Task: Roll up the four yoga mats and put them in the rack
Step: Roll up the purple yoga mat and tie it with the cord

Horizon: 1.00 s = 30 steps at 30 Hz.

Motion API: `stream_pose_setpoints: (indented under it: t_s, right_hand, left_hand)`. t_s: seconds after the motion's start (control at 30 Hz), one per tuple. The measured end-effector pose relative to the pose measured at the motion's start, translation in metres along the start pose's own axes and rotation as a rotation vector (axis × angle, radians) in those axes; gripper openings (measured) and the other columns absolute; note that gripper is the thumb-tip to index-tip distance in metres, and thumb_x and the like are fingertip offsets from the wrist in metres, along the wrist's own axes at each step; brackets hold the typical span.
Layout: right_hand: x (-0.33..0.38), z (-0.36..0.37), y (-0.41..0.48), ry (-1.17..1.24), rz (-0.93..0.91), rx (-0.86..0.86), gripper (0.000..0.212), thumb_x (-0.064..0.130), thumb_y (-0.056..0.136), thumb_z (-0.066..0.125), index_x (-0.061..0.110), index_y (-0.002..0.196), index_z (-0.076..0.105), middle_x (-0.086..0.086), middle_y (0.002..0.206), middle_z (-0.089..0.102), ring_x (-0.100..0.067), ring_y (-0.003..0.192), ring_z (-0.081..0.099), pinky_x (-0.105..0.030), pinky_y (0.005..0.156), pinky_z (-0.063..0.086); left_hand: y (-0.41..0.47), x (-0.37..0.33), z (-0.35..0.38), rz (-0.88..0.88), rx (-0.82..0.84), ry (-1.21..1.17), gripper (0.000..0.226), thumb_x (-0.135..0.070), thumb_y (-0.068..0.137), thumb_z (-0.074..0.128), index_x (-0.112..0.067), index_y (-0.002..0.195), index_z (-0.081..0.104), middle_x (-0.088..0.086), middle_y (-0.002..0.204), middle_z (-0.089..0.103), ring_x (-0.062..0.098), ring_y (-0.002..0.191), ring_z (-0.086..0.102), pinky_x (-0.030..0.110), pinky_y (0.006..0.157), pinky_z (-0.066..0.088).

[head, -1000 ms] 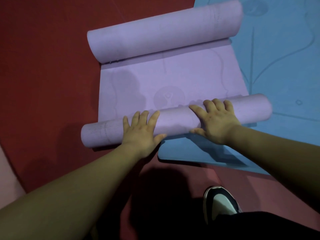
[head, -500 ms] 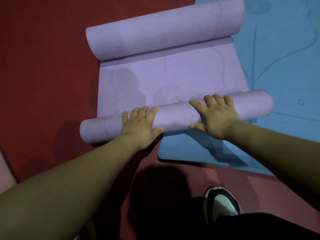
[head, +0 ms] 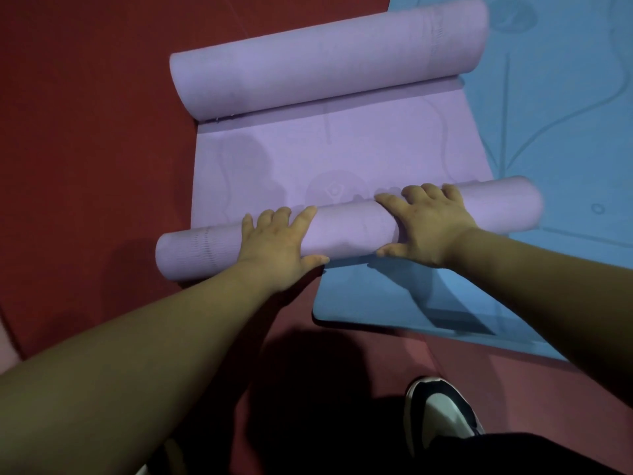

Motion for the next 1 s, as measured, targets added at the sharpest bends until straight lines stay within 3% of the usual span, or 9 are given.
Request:
stream_pose_setpoints:
  t_s: [0.23,0.33,0.47,0.6,0.7,0.77,0.83,0.9,1.0]
  right_hand:
    - [0.008,-0.007,-0.014,0.015,-0.024,0.068,0.097,0.095,0.071,0.032,0.041,0.152,0.023,-0.003,0.132,0.054,-0.032,0.120,0.051,-0.048,0.101,0.038]
    - [0.018,-0.001,-0.036,0.055,-0.043,0.139,0.099,0.099,0.067,0.028,0.043,0.149,0.025,-0.001,0.127,0.056,-0.030,0.116,0.054,-0.045,0.096,0.040]
    - [0.031,0.011,-0.069,0.095,-0.059,0.240,0.097,0.100,0.066,0.031,0.046,0.146,0.027,0.000,0.126,0.057,-0.029,0.116,0.056,-0.044,0.095,0.043]
    - [0.040,0.022,-0.101,0.145,-0.087,0.316,0.096,0.101,0.064,0.028,0.048,0.144,0.027,0.003,0.122,0.059,-0.027,0.115,0.060,-0.042,0.094,0.046]
    - [0.043,0.033,-0.119,0.181,-0.092,0.382,0.095,0.101,0.065,0.029,0.050,0.145,0.026,0.004,0.122,0.059,-0.026,0.117,0.058,-0.042,0.097,0.045]
    - [0.045,0.038,-0.128,0.178,-0.068,0.362,0.098,0.100,0.066,0.028,0.049,0.149,0.022,0.003,0.129,0.056,-0.027,0.120,0.055,-0.043,0.100,0.042]
    - [0.049,0.039,-0.136,0.139,-0.022,0.270,0.099,0.098,0.067,0.022,0.048,0.152,0.021,0.002,0.136,0.052,-0.029,0.124,0.050,-0.045,0.103,0.037]
    - [0.054,0.041,-0.143,0.120,0.023,0.171,0.097,0.097,0.068,0.023,0.047,0.151,0.028,-0.002,0.137,0.052,-0.031,0.125,0.049,-0.049,0.105,0.034]
    - [0.055,0.044,-0.144,0.134,0.048,0.134,0.096,0.098,0.068,0.027,0.048,0.149,0.032,-0.002,0.137,0.052,-0.031,0.126,0.048,-0.051,0.107,0.032]
  left_hand:
    - [-0.010,0.004,-0.005,0.079,0.006,0.034,0.088,-0.083,0.084,0.039,-0.037,0.156,0.015,0.001,0.150,0.044,0.031,0.130,0.043,0.052,0.109,0.032]
    - [-0.031,0.002,0.001,0.121,0.073,0.021,0.090,-0.084,0.083,0.040,-0.038,0.156,0.016,0.002,0.149,0.045,0.031,0.129,0.044,0.048,0.106,0.035]
    - [-0.067,-0.005,0.014,0.146,0.185,-0.037,0.094,-0.090,0.072,0.026,-0.042,0.153,0.018,-0.001,0.142,0.050,0.028,0.124,0.047,0.046,0.102,0.037]
    - [-0.095,-0.014,0.025,0.174,0.231,-0.078,0.087,-0.091,0.076,0.037,-0.046,0.149,0.024,-0.005,0.135,0.055,0.028,0.118,0.052,0.044,0.099,0.041]
    - [-0.116,-0.022,0.033,0.201,0.293,-0.083,0.094,-0.092,0.068,0.025,-0.044,0.149,0.025,-0.003,0.134,0.057,0.028,0.116,0.054,0.043,0.097,0.043]
    - [-0.121,-0.025,0.037,0.198,0.295,-0.080,0.096,-0.092,0.066,0.022,-0.044,0.148,0.026,-0.002,0.132,0.058,0.028,0.115,0.054,0.043,0.096,0.043]
    - [-0.118,-0.024,0.039,0.180,0.289,-0.094,0.090,-0.092,0.072,0.031,-0.044,0.148,0.027,-0.002,0.134,0.057,0.028,0.118,0.054,0.043,0.098,0.043]
    - [-0.112,-0.021,0.041,0.167,0.316,-0.136,0.084,-0.088,0.077,0.044,-0.046,0.149,0.027,-0.003,0.138,0.055,0.028,0.121,0.053,0.043,0.102,0.041]
    - [-0.107,-0.020,0.044,0.158,0.378,-0.166,0.083,-0.088,0.079,0.045,-0.048,0.148,0.024,-0.003,0.141,0.052,0.028,0.125,0.050,0.044,0.105,0.038]
Point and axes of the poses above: each hand's wrist, its own y-axis towards the middle knuckle, its own z-axis out of the palm, x = y × z, the point moved 6 cm from there along y, towards the middle knuckle
